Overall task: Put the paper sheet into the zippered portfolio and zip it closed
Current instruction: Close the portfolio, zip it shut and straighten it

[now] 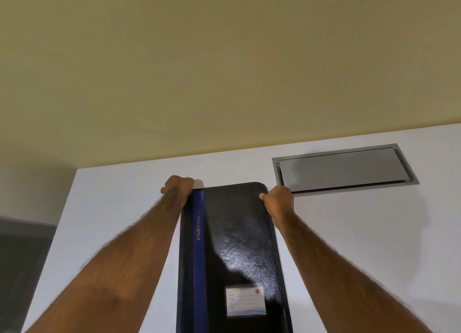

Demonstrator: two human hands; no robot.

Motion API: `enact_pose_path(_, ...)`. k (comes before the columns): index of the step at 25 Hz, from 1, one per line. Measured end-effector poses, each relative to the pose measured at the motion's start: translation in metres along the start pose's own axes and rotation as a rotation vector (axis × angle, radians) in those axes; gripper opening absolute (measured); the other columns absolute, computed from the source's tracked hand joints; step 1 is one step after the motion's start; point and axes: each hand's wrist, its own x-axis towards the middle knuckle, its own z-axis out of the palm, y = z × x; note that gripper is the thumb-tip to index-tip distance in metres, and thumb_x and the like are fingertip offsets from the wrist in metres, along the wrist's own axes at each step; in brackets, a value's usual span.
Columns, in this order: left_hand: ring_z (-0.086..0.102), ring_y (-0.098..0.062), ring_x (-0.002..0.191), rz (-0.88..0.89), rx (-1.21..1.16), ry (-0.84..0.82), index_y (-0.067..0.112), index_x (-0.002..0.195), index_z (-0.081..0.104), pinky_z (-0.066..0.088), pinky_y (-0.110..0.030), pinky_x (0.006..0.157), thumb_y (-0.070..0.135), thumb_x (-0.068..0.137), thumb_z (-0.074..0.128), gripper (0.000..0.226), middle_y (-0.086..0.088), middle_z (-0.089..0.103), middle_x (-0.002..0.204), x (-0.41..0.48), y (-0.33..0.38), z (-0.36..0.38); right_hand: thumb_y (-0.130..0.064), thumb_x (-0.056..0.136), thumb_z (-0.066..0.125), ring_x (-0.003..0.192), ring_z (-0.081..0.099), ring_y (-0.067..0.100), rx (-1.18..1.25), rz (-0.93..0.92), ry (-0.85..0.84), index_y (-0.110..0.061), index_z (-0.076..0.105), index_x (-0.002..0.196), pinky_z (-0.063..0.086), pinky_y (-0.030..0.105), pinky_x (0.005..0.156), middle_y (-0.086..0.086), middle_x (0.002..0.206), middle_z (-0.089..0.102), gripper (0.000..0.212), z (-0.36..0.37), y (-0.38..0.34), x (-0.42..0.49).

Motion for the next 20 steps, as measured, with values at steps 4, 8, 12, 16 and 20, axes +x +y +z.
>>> enact_pose_path(4, 0.064, -0.043, 0.108, 0.075, -0.088, 0.054, -0.005, 0.105, 0.068, 0.053, -0.039, 0.084, 0.013, 0.093, 0.052, 0.027, -0.025, 0.068, 0.110, -0.008, -0.033, -0.013, -0.029, 0.091, 0.069, 0.062, 0.061, 0.016, -0.031, -0.044, 0.023, -0.007, 0.061, 0.069, 0.053, 0.024, 0.059, 0.008, 0.075, 0.068, 0.032, 0.000, 0.003, -0.003)
enact_pose_path(8, 0.064, -0.030, 0.094, 0.202, -0.123, 0.055, 0.011, 0.095, 0.062, 0.047, -0.033, 0.076, 0.013, 0.093, 0.050, 0.013, -0.008, 0.069, 0.098, -0.038, -0.078, -0.005, -0.025, 0.089, 0.069, 0.054, 0.058, 0.019, -0.027, -0.059, 0.043, -0.007, 0.061, 0.056, 0.057, 0.035, 0.064, 0.005, 0.055, 0.059, 0.039, -0.003, 0.006, -0.010)
enact_pose_path(12, 0.064, -0.025, 0.091, 0.305, -0.114, 0.069, 0.015, 0.102, 0.063, 0.045, -0.030, 0.076, 0.017, 0.095, 0.054, 0.012, -0.003, 0.068, 0.097, -0.075, -0.116, 0.001, -0.023, 0.087, 0.065, 0.072, 0.065, 0.022, -0.130, -0.069, 0.037, -0.009, 0.069, 0.083, 0.056, 0.035, 0.070, 0.005, 0.080, 0.070, 0.015, -0.003, 0.011, -0.036)
enact_pose_path(16, 0.064, -0.027, 0.101, 0.306, -0.075, 0.044, 0.025, 0.113, 0.063, 0.052, -0.043, 0.090, 0.025, 0.097, 0.051, 0.021, -0.003, 0.064, 0.107, -0.124, -0.163, 0.008, -0.027, 0.089, 0.059, 0.096, 0.063, 0.029, -0.231, -0.065, 0.068, -0.016, 0.060, 0.110, 0.053, 0.040, 0.081, 0.006, 0.106, 0.061, 0.023, 0.004, 0.040, -0.085)
enact_pose_path(20, 0.060, -0.029, 0.105, 0.265, -0.041, 0.072, 0.028, 0.116, 0.061, 0.050, -0.042, 0.090, 0.028, 0.098, 0.048, 0.022, -0.002, 0.059, 0.105, -0.158, -0.190, 0.012, -0.031, 0.090, 0.059, 0.087, 0.062, 0.026, -0.209, 0.005, 0.050, -0.018, 0.057, 0.098, 0.056, 0.044, 0.079, 0.003, 0.097, 0.060, 0.015, 0.004, 0.074, -0.123)
